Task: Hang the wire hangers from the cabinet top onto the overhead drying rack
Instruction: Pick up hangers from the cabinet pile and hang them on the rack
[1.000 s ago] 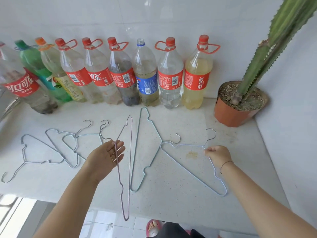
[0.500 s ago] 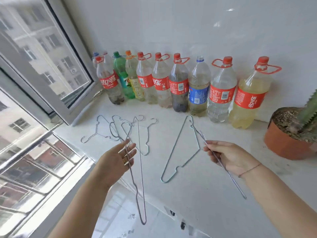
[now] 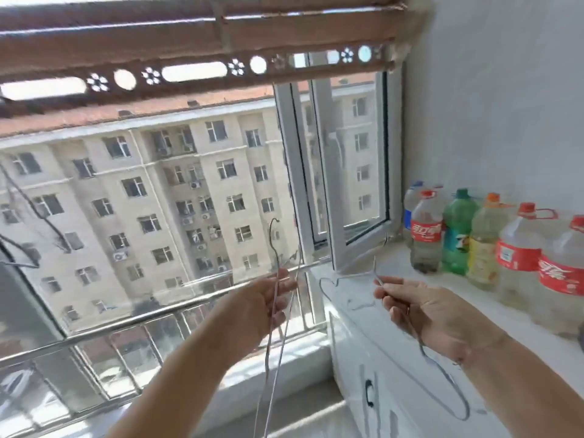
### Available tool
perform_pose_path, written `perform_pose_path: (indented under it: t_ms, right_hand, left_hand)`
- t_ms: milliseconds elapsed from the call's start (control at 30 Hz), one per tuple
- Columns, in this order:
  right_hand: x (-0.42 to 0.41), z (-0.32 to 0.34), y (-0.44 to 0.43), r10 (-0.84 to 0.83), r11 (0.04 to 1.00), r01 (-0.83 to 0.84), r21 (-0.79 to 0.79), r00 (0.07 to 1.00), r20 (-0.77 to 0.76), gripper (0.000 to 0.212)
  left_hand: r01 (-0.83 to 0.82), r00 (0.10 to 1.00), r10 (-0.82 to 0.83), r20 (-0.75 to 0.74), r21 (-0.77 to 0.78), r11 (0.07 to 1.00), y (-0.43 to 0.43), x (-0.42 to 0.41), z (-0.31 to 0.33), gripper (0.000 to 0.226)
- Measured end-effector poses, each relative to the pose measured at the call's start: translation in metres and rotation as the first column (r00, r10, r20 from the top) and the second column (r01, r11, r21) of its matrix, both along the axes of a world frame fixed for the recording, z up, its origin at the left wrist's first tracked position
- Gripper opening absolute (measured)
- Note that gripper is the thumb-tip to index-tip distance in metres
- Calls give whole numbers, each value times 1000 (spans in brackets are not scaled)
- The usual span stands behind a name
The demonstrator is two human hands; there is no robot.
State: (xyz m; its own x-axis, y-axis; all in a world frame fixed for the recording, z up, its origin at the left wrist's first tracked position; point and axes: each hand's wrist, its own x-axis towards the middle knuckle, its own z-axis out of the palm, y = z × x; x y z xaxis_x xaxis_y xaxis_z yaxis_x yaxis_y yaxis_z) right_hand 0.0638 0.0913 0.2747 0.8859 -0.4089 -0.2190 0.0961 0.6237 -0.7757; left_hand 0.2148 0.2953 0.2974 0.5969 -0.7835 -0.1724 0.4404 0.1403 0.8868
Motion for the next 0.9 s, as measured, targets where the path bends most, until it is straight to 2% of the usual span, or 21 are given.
perform_pose_path:
  t_ms: [200, 367, 500, 667, 900]
  right_hand:
    - [112, 72, 83, 205, 977, -196, -77, 970, 128, 14]
    - [175, 118, 141, 295, 945, -251, -208, 931, 217, 17]
    - [209, 153, 172, 296, 937, -211, -279, 904, 308, 16]
    - [233, 189, 188, 259, 946, -136, -293, 862, 436, 15]
    - [263, 198, 188, 214, 944, -71, -323, 876, 432, 15]
  left_hand:
    - [-163, 977, 174, 127, -88, 983, 74, 53, 65, 30]
    - [-291, 933, 327, 148, -221, 931, 114, 86, 105, 28]
    - [-316, 909, 385, 163, -335, 888, 133, 99, 129, 26]
    - [-308, 896, 407, 175, -414, 856, 140, 111, 147, 32]
    - [-360, 862, 475, 175, -449, 818, 140, 133, 161, 34]
